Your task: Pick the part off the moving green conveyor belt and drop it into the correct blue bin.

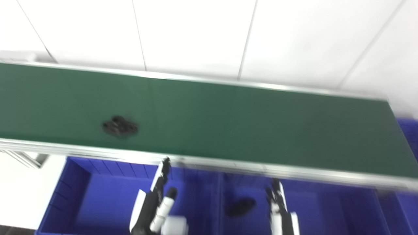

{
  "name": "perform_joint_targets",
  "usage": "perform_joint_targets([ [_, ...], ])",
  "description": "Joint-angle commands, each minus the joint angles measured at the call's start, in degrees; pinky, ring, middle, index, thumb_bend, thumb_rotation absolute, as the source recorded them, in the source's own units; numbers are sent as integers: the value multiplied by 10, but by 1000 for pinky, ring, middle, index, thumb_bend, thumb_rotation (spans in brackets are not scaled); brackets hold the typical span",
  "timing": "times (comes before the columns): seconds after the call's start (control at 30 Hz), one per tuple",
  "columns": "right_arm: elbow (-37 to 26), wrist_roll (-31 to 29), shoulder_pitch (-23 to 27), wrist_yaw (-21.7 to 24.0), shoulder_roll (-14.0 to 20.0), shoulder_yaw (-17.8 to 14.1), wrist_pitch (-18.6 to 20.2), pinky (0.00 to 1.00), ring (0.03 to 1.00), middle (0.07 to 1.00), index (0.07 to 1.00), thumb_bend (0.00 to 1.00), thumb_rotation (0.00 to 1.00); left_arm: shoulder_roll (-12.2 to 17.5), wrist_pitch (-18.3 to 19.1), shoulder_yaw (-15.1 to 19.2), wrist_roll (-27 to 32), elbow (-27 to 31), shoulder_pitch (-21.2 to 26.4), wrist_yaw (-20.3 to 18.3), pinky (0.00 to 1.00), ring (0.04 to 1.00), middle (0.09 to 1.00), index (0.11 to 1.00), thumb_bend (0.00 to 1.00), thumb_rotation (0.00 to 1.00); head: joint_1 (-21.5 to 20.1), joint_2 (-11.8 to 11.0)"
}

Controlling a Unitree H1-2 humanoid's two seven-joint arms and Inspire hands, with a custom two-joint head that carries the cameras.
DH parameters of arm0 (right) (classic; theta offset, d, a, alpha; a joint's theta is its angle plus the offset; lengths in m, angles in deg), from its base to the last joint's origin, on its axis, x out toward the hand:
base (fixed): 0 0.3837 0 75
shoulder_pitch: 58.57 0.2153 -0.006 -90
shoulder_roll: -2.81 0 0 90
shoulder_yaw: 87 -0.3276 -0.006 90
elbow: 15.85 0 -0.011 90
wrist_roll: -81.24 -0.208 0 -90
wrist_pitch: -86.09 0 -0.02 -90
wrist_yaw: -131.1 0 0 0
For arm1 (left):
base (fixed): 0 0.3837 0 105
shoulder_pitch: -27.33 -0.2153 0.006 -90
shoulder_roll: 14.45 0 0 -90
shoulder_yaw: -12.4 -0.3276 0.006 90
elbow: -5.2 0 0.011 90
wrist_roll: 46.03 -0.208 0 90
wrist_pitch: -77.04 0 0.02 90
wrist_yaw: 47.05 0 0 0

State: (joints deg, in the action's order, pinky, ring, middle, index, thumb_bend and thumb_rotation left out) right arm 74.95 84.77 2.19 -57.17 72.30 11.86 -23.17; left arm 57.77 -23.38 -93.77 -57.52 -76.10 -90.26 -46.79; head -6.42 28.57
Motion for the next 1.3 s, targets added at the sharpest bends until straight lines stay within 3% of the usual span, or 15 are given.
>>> perform_joint_targets([
  [0.0,4,-3,6,8,1,-4,-44,974,974,1000,1000,810,1000,-4,-27,-3,-3,0,4,5,1000,1000,1000,1000,671,973,0,1],
  [0.23,9,13,11,4,-3,-12,-45,964,972,1000,1000,835,1000,-5,-30,-3,-5,-6,12,6,1000,991,1000,1000,660,988,5,4],
  [0.57,8,5,13,18,8,-16,-61,954,976,1000,1000,785,1000,-13,-35,-7,-13,-10,13,12,1000,992,1000,1000,694,977,31,11],
  [0.83,30,4,22,21,29,-25,-75,987,987,1000,1000,729,1000,-27,-48,-19,-34,-41,17,27,965,980,1000,1000,622,962,67,-29],
  [1.1,8,50,20,11,39,-29,-71,1000,994,1000,1000,707,982,-32,-38,-23,-32,-35,18,26,900,975,1000,1000,619,939,70,-13],
  [1.13,-5,67,19,4,37,-32,-70,1000,990,1000,1000,706,954,-32,-36,-23,-31,-33,18,25,899,975,1000,1000,621,938,67,-9],
  [1.2,-36,103,17,-11,32,-39,-59,972,945,971,1000,716,711,-29,-32,-23,-30,-28,17,23,892,973,1000,1000,640,929,63,-3],
  [1.27,-70,133,19,-16,30,-44,-45,946,932,962,1000,728,640,-26,-29,-22,-30,-25,18,21,886,972,1000,1000,644,928,55,7],
])
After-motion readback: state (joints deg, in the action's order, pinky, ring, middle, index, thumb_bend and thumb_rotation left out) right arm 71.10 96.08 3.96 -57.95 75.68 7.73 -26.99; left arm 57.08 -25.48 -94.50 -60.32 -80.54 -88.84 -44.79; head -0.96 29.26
